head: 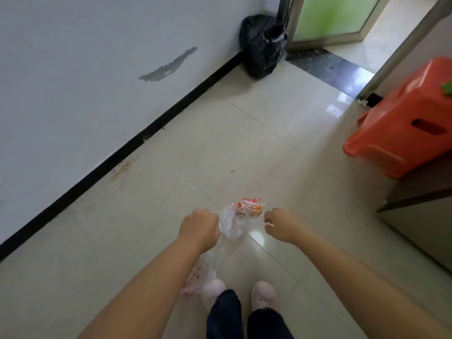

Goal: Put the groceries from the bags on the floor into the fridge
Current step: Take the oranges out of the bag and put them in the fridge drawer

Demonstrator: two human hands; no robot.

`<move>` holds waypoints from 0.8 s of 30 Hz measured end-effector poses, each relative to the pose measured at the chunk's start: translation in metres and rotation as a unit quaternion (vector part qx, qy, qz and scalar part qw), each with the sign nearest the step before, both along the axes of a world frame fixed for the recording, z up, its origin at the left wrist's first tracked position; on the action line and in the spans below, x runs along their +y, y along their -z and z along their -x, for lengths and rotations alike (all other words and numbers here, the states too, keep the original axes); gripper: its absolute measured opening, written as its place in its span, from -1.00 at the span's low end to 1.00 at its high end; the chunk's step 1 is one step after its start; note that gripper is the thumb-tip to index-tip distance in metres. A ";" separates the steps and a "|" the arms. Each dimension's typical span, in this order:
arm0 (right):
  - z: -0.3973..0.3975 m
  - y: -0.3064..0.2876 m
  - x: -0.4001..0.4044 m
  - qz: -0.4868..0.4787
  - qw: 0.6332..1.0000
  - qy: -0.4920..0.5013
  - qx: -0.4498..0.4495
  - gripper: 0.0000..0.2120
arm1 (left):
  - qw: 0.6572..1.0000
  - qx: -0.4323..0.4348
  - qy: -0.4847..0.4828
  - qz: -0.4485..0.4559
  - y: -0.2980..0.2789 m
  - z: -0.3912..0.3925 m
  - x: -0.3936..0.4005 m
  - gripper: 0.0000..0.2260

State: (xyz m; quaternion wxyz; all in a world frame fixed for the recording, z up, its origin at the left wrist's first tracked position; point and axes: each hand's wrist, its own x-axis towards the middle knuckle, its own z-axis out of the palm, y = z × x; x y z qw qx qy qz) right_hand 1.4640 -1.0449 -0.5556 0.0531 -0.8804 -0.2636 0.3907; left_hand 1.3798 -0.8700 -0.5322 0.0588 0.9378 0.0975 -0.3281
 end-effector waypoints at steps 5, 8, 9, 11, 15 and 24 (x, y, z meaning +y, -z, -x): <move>-0.026 0.083 0.011 0.057 0.998 -0.013 0.014 -0.67 | 0.998 0.018 0.048 0.030 0.097 -0.041 0.023 -0.70; -0.042 0.143 0.020 0.043 0.998 -0.028 -0.019 -0.64 | 0.998 0.020 0.055 0.033 0.166 -0.063 0.028 -0.72; -0.044 0.169 0.023 0.035 0.998 -0.046 -0.031 -0.62 | 0.997 0.024 0.058 0.034 0.191 -0.067 0.027 -0.73; -0.048 0.225 0.030 0.027 0.994 -0.090 -0.059 -0.54 | 0.996 0.033 0.072 0.039 0.246 -0.073 0.021 -0.74; -0.066 0.337 0.044 0.027 0.986 -0.071 -0.149 -0.56 | 0.994 0.038 0.101 0.031 0.359 -0.076 0.004 -0.74; -0.095 0.499 0.020 -0.104 0.956 -0.191 -0.196 -0.62 | 0.957 -0.029 0.278 -0.076 0.524 -0.111 0.004 -0.74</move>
